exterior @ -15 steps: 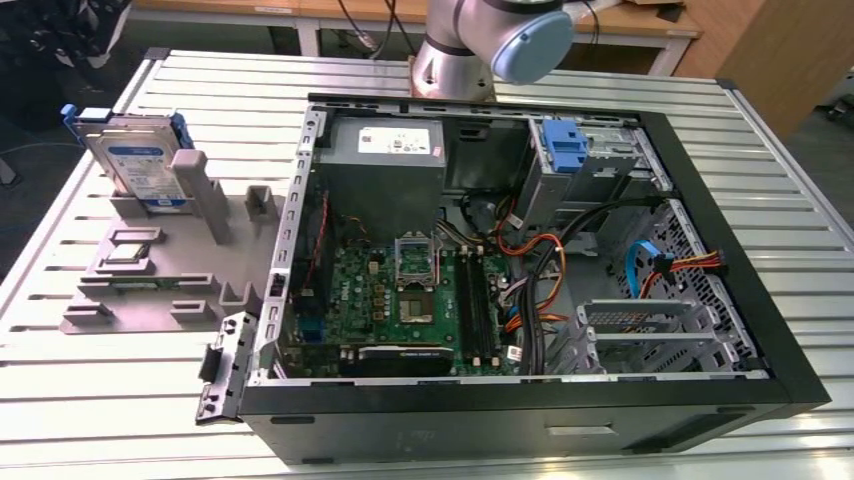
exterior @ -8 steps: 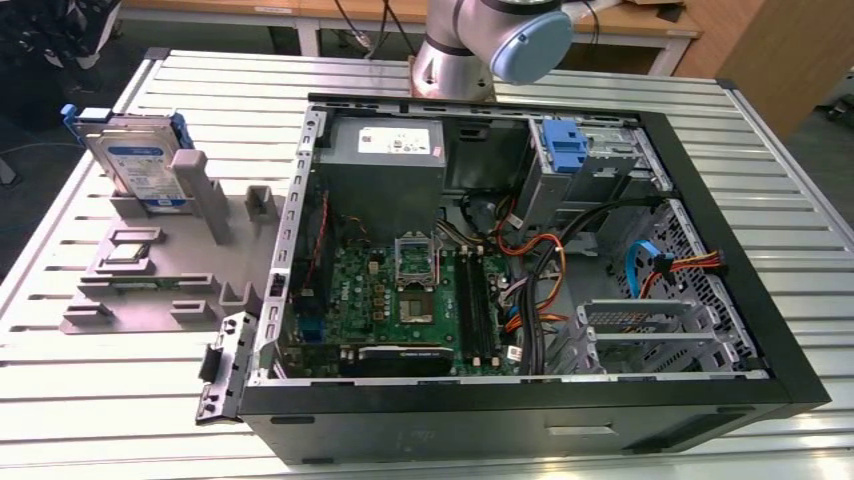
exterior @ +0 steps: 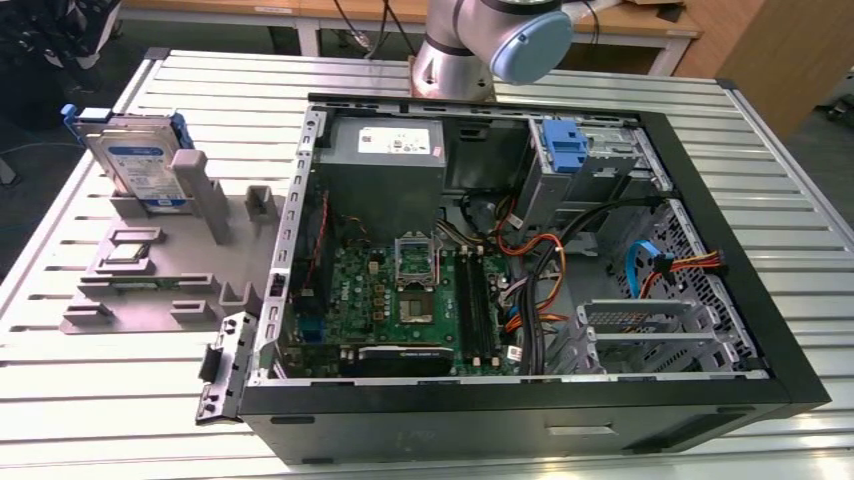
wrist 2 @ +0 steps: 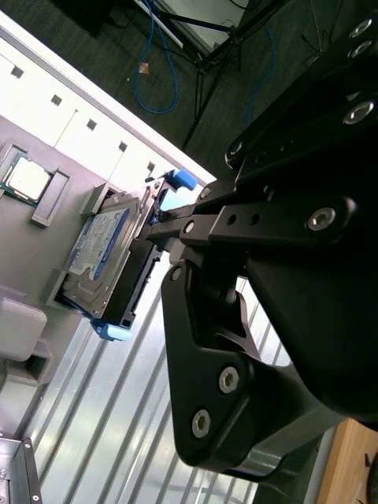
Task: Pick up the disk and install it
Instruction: 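Pick up the disk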
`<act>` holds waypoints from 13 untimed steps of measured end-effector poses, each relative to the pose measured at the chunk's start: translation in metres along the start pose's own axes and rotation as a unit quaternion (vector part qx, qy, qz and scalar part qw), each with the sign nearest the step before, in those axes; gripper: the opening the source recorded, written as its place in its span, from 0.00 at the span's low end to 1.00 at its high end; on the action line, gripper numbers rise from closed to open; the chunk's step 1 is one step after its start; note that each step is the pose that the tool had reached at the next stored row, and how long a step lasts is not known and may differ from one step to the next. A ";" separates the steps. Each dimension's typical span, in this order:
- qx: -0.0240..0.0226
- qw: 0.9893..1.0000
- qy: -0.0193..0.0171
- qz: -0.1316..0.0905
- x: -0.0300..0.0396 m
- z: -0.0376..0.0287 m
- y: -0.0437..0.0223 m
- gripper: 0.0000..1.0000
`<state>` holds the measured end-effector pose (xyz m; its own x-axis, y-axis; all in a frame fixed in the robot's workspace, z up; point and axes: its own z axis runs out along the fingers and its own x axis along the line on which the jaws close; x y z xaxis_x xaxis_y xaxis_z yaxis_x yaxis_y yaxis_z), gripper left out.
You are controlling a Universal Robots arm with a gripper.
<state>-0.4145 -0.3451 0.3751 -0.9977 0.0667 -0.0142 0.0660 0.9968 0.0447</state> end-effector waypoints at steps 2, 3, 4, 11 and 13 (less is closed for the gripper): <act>0.000 1.000 0.000 0.000 0.0000 0.0000 0.0000 0.10; 0.000 1.000 0.000 0.000 0.0000 0.0000 0.0000 0.10; 0.000 1.000 0.000 0.000 0.0000 0.0000 0.0000 0.10; 0.000 1.000 0.000 0.000 0.0000 0.0000 0.0000 0.10; 0.000 1.000 0.000 0.000 0.0000 0.0000 0.0000 0.10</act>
<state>-0.4146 -0.3451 0.3751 -0.9977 0.0660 -0.0143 0.0653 0.9969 0.0447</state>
